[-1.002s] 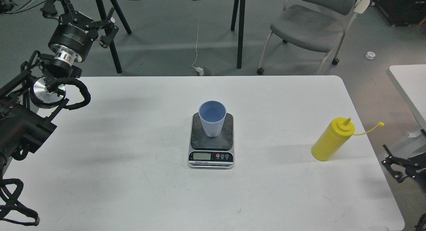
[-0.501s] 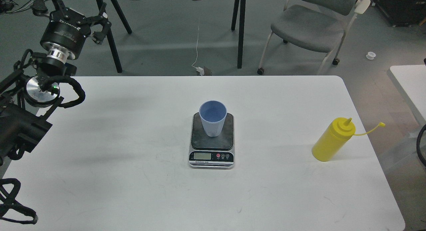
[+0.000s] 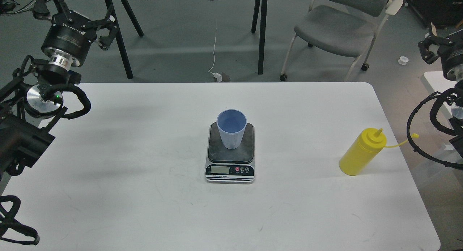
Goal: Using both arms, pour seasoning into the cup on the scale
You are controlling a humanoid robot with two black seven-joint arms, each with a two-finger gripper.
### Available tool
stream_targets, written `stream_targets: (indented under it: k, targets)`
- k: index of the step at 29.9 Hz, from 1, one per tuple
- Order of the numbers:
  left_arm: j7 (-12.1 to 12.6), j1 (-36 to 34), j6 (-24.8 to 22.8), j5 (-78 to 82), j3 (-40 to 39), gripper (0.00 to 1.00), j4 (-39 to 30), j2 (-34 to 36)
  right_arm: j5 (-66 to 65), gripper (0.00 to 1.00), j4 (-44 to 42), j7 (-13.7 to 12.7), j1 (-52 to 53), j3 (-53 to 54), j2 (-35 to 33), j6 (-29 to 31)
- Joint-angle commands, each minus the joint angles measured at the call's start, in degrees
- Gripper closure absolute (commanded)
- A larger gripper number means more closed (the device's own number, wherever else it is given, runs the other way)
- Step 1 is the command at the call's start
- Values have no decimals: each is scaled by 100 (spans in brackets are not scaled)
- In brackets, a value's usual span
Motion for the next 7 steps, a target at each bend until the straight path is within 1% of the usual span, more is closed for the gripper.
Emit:
stream_targets:
  k: [1,7]
  targets:
    - [-35,52,27,9,9,0,0,-15,9,1,6,3,6,-7,4,0]
    - [-26,78,-8,9,9,0,52,-6,9,1,32,3,6,1,13,0]
